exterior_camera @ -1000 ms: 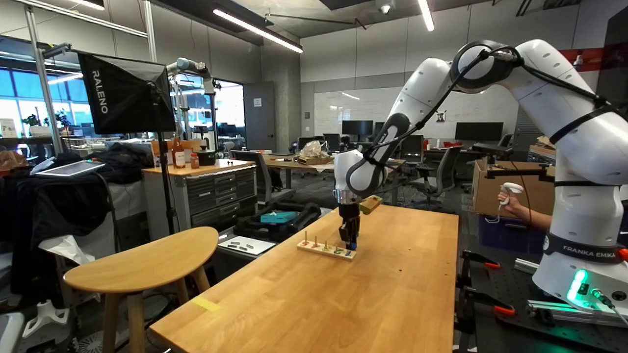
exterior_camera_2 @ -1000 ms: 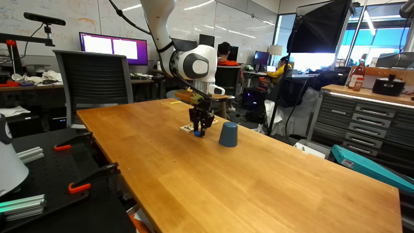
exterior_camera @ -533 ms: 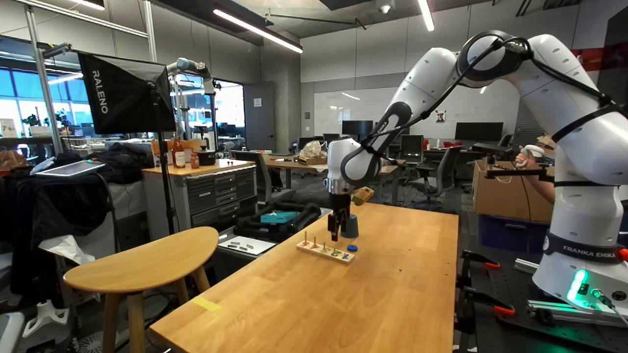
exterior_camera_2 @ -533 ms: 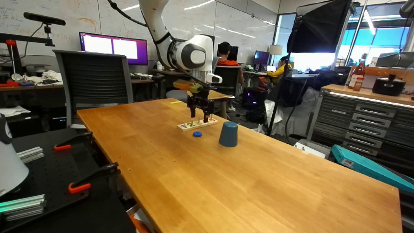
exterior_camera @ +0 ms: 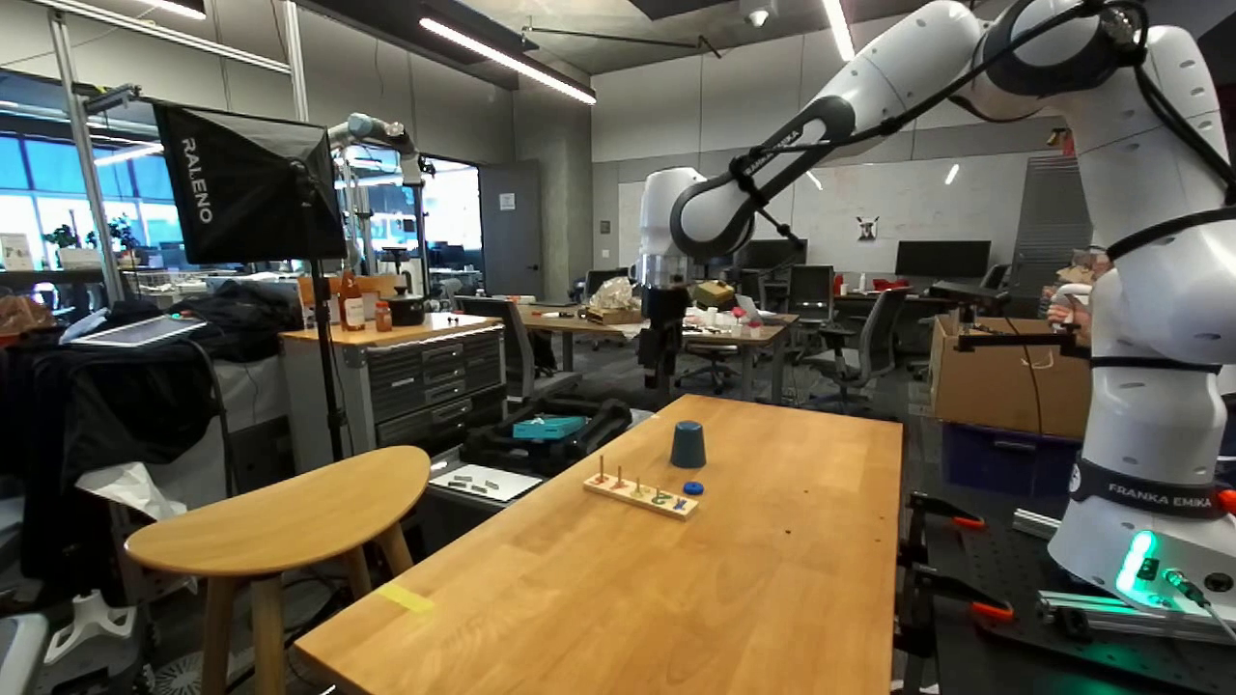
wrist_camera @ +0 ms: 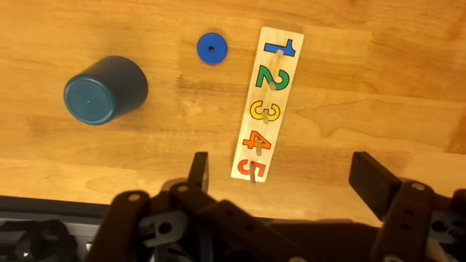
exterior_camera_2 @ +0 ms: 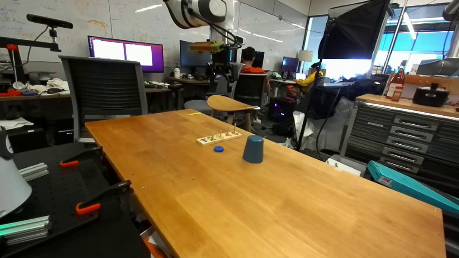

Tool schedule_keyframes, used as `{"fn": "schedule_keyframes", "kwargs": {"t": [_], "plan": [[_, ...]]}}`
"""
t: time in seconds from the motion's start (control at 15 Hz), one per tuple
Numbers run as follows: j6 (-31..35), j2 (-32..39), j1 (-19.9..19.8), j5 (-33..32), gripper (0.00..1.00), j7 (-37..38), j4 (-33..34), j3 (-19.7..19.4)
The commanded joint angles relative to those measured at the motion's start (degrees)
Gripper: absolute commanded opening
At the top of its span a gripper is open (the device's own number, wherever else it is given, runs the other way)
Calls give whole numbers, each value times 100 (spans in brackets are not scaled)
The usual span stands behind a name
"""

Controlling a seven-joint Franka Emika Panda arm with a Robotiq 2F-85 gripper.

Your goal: Remove the blue object from the dowel

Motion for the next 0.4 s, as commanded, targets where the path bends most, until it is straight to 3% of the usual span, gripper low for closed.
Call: {"fn": "schedule_keyframes", "kwargs": {"t": [0.0, 0.07, 0.33], "plan": [[-836, -480, -42, -180, 100, -117, -138, 3], [-475, -219, -49, -53, 100, -32, -13, 39], [-531, -223, -49, -63, 100, -31, -31, 40]]}}
